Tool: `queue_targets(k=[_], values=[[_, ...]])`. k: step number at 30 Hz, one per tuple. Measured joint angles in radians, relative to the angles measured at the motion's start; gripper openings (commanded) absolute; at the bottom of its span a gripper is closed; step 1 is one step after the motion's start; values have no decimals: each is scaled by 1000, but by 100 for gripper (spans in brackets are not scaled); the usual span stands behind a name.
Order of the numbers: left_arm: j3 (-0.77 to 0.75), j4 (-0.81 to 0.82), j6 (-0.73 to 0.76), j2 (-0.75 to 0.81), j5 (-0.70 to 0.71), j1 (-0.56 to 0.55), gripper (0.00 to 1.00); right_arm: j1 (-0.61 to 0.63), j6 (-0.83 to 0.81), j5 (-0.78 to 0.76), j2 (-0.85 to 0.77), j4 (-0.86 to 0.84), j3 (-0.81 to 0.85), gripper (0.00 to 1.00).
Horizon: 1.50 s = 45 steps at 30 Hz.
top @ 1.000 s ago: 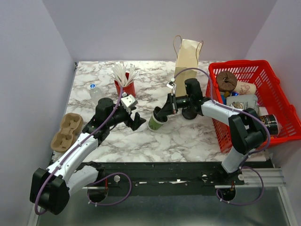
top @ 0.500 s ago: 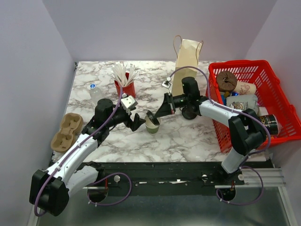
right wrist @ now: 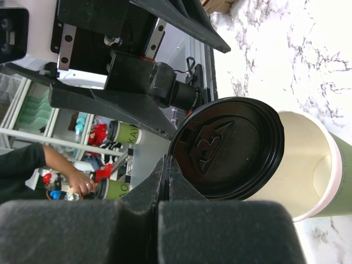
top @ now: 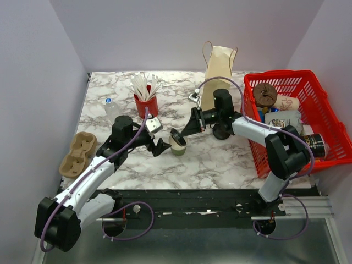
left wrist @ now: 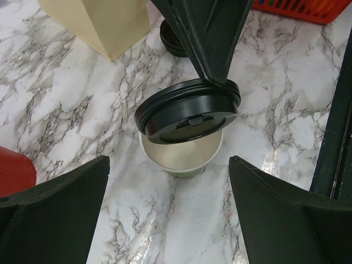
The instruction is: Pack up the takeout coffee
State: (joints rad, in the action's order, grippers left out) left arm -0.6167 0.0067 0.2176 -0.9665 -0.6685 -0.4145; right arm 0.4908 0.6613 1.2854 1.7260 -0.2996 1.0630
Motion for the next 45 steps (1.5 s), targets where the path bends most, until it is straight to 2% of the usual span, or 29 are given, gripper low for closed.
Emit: queue_targets(k=[5,13,23,32,45], values=[[0,-2,7,-5,-3,0,96,0,84,30,49,-101,-9,1],[1,0,-3,-13,14,0,96,-2,136,32,64,-153,-35,1],[66,118,-245,-95,189,0,97,-22,150,31,64,-158,-50,1],[68,177,-377,-180,231,0,96,-27,148,20,64,-156,-50,1],[90,185,-398,-186,233,0,96,-43,107,5,64,-111,-50,2]])
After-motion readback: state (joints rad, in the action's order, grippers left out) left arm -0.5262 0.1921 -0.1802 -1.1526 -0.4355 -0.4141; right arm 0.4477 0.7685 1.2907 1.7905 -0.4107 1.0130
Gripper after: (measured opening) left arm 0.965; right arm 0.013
